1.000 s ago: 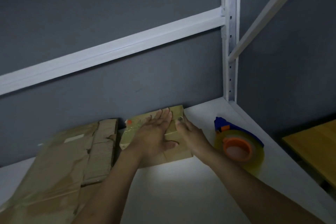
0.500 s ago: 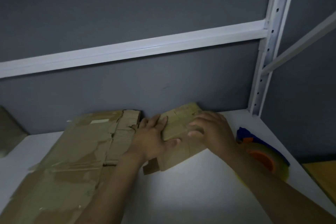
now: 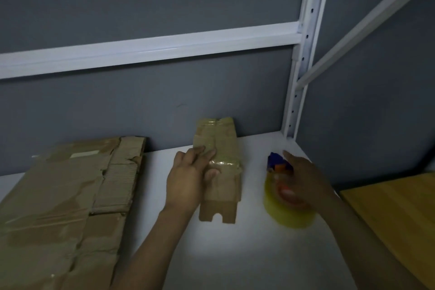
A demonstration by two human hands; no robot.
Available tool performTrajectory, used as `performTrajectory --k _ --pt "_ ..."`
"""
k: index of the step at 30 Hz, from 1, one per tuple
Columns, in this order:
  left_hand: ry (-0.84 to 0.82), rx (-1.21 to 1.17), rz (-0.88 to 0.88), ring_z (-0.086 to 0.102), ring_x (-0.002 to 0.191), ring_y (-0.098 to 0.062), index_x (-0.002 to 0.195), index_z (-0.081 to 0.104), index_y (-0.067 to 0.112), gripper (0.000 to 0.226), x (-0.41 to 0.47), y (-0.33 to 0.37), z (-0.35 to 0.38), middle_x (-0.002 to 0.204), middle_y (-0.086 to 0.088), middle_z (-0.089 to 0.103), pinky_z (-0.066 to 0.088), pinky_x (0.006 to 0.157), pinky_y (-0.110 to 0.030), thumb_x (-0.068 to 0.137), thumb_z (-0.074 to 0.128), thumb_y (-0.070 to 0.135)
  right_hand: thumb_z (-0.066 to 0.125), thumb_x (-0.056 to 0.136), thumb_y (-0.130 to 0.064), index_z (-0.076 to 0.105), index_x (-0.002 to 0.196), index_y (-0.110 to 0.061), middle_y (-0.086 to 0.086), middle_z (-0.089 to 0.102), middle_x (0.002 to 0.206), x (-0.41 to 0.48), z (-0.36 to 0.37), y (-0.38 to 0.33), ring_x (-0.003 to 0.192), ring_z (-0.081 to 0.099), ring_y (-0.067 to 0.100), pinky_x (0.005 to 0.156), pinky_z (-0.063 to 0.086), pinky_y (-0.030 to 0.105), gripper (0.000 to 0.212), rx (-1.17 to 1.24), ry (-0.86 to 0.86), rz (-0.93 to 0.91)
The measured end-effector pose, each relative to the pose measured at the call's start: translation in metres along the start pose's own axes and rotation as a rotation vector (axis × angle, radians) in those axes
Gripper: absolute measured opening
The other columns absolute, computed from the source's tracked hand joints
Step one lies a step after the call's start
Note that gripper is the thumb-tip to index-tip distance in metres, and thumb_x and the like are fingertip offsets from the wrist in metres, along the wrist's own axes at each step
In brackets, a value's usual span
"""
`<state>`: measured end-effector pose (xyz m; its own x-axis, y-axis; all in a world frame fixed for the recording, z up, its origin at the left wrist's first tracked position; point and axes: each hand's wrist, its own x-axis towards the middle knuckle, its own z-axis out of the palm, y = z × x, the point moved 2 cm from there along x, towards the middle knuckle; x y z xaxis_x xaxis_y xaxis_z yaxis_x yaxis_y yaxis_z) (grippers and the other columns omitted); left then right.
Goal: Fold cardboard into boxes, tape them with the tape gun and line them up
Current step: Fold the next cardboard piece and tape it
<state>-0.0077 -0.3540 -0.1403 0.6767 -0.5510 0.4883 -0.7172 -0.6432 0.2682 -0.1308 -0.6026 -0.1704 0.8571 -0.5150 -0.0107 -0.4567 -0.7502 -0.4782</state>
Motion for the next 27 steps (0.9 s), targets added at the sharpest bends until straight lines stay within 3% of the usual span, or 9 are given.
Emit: performTrajectory --k 2,5,7,9,15,18,21,24,27 --pt "0.018 0.0 -0.004 0.054 0.098 -0.028 0.121 0.066 0.025 0.053 0.003 0.001 0.004 0.12 -0.001 0.062 0.054 0.068 -0.036 0.086 0.043 0.058 0.056 0.095 -0.034 0.022 0.15 -0.018 0.006 0.046 0.142 -0.01 0.001 0.018 0.123 0.049 0.022 0.098 0.039 0.029 0.067 -0.043 -0.069 0.111" --pt "-0.03 -0.001 0.015 0.055 0.105 -0.03 0.122 0.066 0.021 0.06 0.009 0.0 0.005 0.121 -0.004 0.061 0.054 0.075 -0.039 0.083 0.044 0.061 0.049 0.097 -0.021 0.053 0.124 -0.016 0.007 0.064 0.114 -0.014 -0.001 0.025 0.087 0.057 0.016 0.076 0.045 0.024 0.028 -0.052 0.047 0.14" --pt "-0.046 -0.003 0.037 0.054 0.108 -0.03 0.124 0.065 0.021 0.065 0.011 -0.002 0.005 0.123 -0.004 0.06 0.053 0.079 -0.04 0.081 0.043 0.064 0.052 0.093 -0.017 0.06 0.106 -0.014 0.002 0.065 0.093 -0.016 -0.003 0.022 0.071 0.051 0.012 0.058 0.038 0.019 0.016 -0.067 0.089 0.11" --pt "-0.061 -0.014 0.065 0.054 0.108 -0.032 0.126 0.064 0.019 0.068 0.012 -0.003 0.003 0.124 -0.006 0.059 0.053 0.08 -0.042 0.081 0.042 0.065 0.058 0.089 -0.015 0.061 0.105 -0.01 -0.002 0.058 0.083 -0.02 -0.007 0.016 0.068 0.049 0.01 0.051 0.031 0.013 0.017 0.006 0.129 0.062" --pt "0.043 0.136 0.188 0.049 0.099 -0.027 0.121 0.066 0.017 0.07 0.016 0.018 -0.017 0.118 -0.001 0.066 0.043 0.077 -0.037 0.079 0.043 0.067 0.073 0.083 -0.025 0.057 0.105 -0.021 -0.012 0.053 0.081 -0.043 -0.038 -0.016 0.07 0.051 -0.005 0.056 0.037 0.006 0.028 0.346 0.396 -0.081" --pt "0.04 -0.236 0.012 0.054 0.108 -0.015 0.127 0.059 0.027 0.053 0.016 0.054 -0.04 0.119 0.009 0.061 0.041 0.089 -0.023 0.088 0.051 0.062 0.076 0.08 -0.024 0.051 0.101 -0.025 -0.018 0.051 0.081 -0.051 -0.052 -0.035 0.073 0.053 -0.009 0.064 0.038 -0.002 0.033 0.483 0.509 -0.152" --pt "-0.241 -0.623 -0.159 0.058 0.08 0.007 0.109 0.053 0.042 0.029 0.02 0.084 -0.046 0.094 0.025 0.058 0.042 0.067 -0.001 0.084 0.068 0.043 0.078 0.078 -0.025 0.051 0.098 -0.023 -0.011 0.054 0.087 -0.047 -0.062 -0.05 0.078 0.055 -0.003 0.063 0.042 0.003 0.034 0.596 0.573 -0.197" --pt "-0.202 -0.81 -0.166 0.063 0.079 0.011 0.118 0.062 0.027 0.04 0.019 0.087 -0.046 0.091 0.021 0.068 0.045 0.064 -0.003 0.081 0.076 0.023 0.081 0.069 -0.036 0.049 0.099 -0.033 -0.018 0.057 0.104 -0.034 -0.075 -0.056 0.095 0.059 0.004 0.069 0.051 0.015 0.045 0.727 0.403 -0.306" --pt "-0.177 -0.993 -0.191 0.067 0.09 0.003 0.13 0.055 0.021 0.056 0.014 0.078 -0.042 0.097 0.021 0.071 0.05 0.071 -0.009 0.08 0.074 0.006 0.074 0.067 -0.045 0.044 0.117 -0.054 -0.03 0.054 0.116 -0.029 -0.085 -0.066 0.107 0.057 0.0 0.078 0.052 0.019 0.059 0.797 0.122 -0.456"
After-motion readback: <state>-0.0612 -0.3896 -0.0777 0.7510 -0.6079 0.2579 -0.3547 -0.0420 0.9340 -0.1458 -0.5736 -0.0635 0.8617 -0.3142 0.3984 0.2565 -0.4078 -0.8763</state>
